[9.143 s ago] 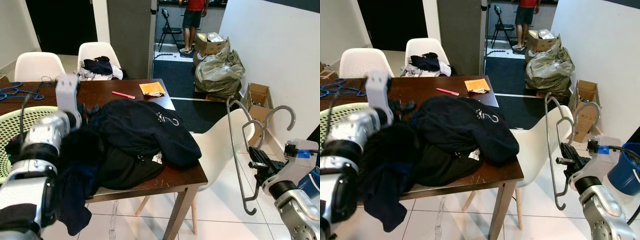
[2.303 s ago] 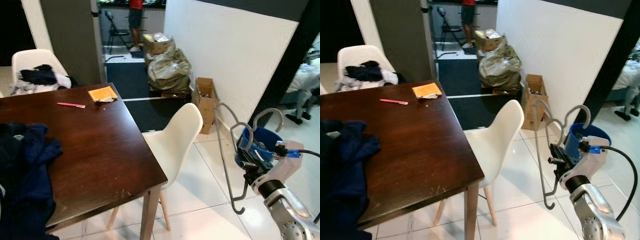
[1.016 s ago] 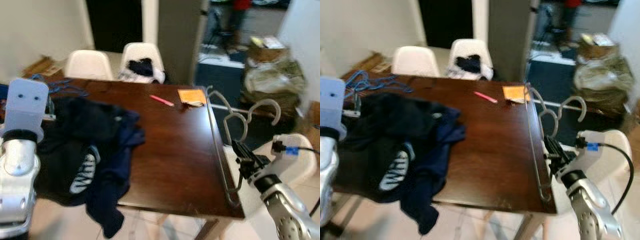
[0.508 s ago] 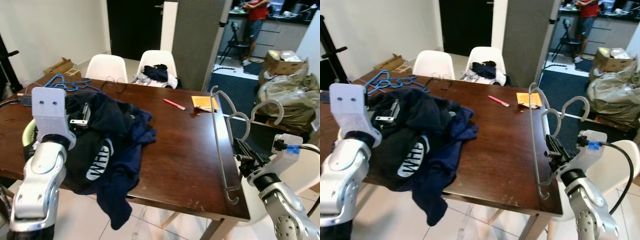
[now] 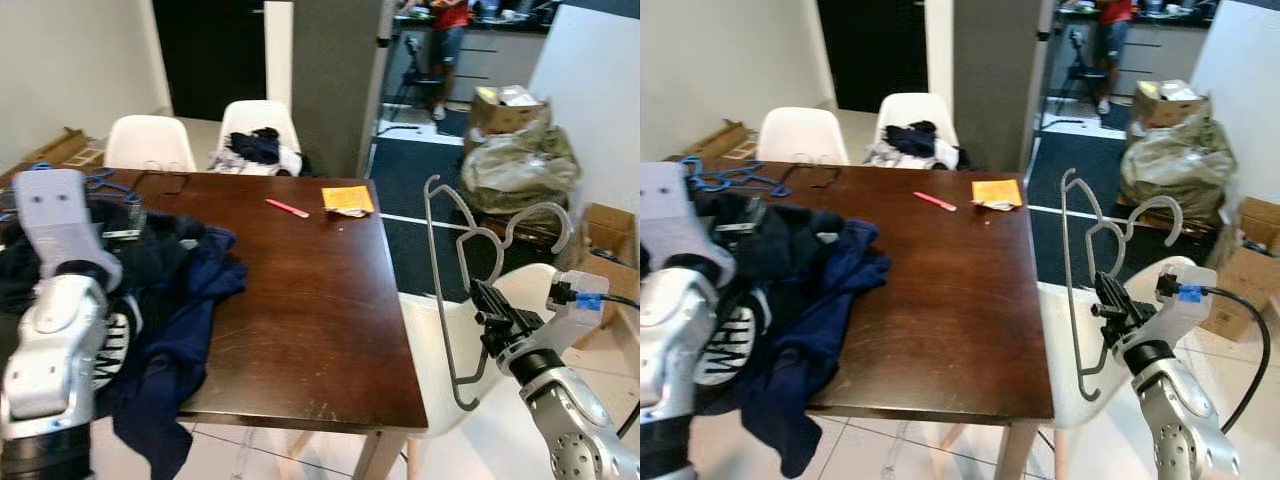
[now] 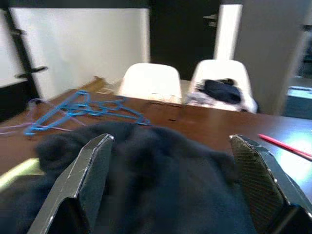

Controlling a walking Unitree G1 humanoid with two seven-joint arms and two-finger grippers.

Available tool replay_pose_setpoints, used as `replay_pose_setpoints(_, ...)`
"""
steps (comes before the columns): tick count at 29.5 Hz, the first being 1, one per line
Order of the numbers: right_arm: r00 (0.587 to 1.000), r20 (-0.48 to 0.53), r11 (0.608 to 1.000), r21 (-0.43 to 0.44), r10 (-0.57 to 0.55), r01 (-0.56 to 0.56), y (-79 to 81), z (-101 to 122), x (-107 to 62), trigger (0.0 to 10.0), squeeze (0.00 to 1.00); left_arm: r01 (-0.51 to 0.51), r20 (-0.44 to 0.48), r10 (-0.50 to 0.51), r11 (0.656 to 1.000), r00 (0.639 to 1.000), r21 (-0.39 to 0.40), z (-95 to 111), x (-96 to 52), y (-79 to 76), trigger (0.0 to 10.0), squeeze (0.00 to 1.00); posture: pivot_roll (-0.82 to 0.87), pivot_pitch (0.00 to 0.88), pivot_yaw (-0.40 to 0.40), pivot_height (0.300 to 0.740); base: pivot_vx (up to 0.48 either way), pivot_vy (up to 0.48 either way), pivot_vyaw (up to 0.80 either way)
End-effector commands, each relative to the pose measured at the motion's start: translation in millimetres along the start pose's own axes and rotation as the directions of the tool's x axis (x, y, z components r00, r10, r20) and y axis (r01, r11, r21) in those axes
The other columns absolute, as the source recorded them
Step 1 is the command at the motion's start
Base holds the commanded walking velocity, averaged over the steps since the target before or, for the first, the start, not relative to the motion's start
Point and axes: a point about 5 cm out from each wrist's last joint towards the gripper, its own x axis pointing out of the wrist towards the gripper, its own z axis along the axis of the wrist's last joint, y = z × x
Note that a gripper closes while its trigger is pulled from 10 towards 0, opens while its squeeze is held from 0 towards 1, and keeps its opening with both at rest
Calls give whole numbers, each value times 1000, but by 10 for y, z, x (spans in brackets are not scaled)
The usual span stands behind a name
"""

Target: Hang hanger

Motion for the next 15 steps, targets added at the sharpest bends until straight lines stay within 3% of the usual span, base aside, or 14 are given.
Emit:
replay_pose_setpoints(1,1000,-3,1000,6,6,-6,4,1,-1,10000,0,-20,8,20,1000,1000,-12,12,50,127,10000,0,8,0,-49,740,0,0,0)
replay_pose_setpoints(9,1000,-11,1000,-1,1,-1,-23,9,-11,10000,0,-51,-41,51,999,998,7,-85,114,285,10000,0,-4,8,-55,740,0,0,0)
replay_pose_setpoints(15,1000,-16,1000,-12,-2,2,-43,23,-24,10000,0,-44,-105,42,999,994,-14,-230,163,270,10000,0,-21,15,-60,740,0,0,0)
